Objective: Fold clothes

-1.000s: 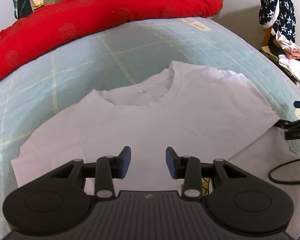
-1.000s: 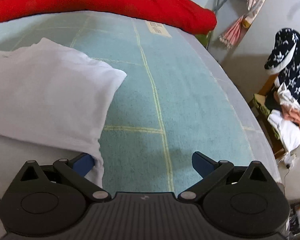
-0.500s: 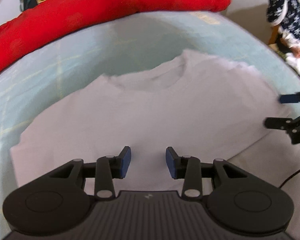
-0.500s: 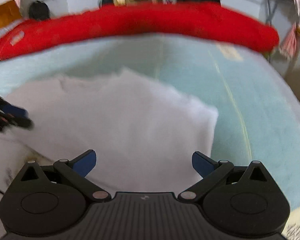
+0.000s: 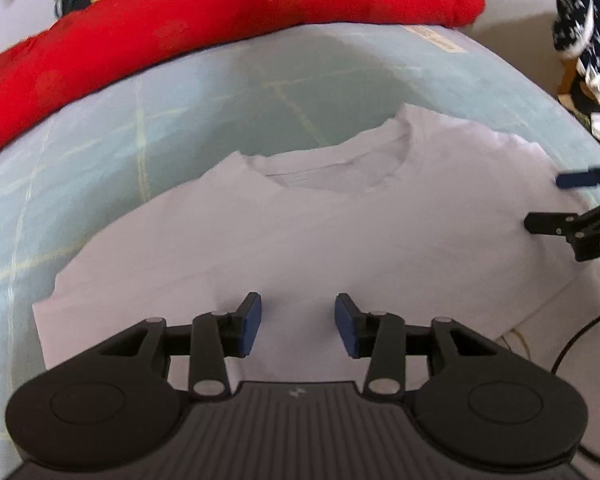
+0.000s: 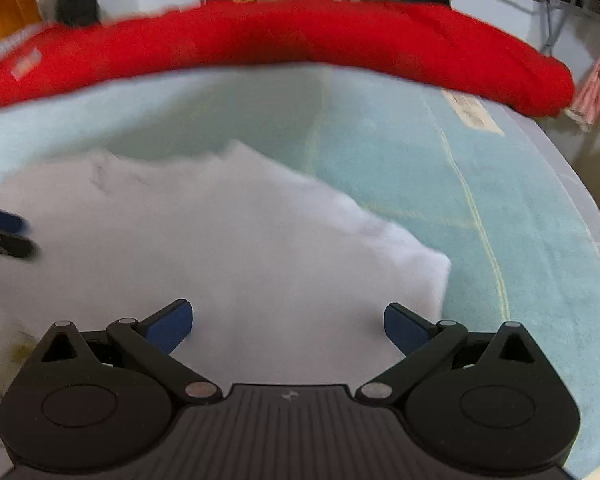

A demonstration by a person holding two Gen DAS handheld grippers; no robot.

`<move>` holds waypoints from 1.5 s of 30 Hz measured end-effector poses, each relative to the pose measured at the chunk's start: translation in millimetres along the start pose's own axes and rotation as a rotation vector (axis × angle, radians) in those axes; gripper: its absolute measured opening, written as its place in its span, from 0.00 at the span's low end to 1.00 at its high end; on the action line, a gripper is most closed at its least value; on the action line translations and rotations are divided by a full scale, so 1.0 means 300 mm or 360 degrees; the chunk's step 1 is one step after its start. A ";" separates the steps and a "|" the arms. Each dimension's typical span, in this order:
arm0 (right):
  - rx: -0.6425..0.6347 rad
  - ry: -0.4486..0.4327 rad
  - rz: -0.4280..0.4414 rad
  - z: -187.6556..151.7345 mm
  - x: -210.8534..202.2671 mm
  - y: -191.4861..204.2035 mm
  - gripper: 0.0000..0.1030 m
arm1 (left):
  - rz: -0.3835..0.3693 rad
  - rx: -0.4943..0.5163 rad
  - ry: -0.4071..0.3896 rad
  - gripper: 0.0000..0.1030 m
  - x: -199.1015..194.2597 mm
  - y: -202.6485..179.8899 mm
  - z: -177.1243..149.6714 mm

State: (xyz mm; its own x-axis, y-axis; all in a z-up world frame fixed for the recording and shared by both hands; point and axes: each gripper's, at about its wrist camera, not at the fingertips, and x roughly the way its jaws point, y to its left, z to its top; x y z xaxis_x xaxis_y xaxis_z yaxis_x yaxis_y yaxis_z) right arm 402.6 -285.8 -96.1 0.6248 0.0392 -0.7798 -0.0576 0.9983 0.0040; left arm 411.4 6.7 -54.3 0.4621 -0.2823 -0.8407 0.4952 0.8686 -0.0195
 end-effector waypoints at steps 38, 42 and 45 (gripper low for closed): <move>-0.0307 0.0047 0.0367 0.022 -0.137 0.027 1.00 | 0.0043 0.0083 -0.0134 0.52 -0.220 -0.142 -0.131; -0.0588 0.0014 0.0549 -0.032 -0.206 0.085 1.00 | -0.0066 0.0381 -0.0110 0.52 -0.264 -0.206 -0.221; -0.0791 0.0054 0.0649 -0.118 -0.228 0.159 1.00 | -0.0175 0.0489 -0.0033 0.52 -0.259 -0.225 -0.308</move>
State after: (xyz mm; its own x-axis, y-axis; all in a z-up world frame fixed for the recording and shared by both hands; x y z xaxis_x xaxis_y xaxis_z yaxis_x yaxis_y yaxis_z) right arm 329.7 -242.4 -64.7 0.4520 0.4018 -0.7964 -0.6443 0.7645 0.0201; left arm 274.2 7.7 -37.6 0.4068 -0.3784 -0.8314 0.7403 0.6698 0.0574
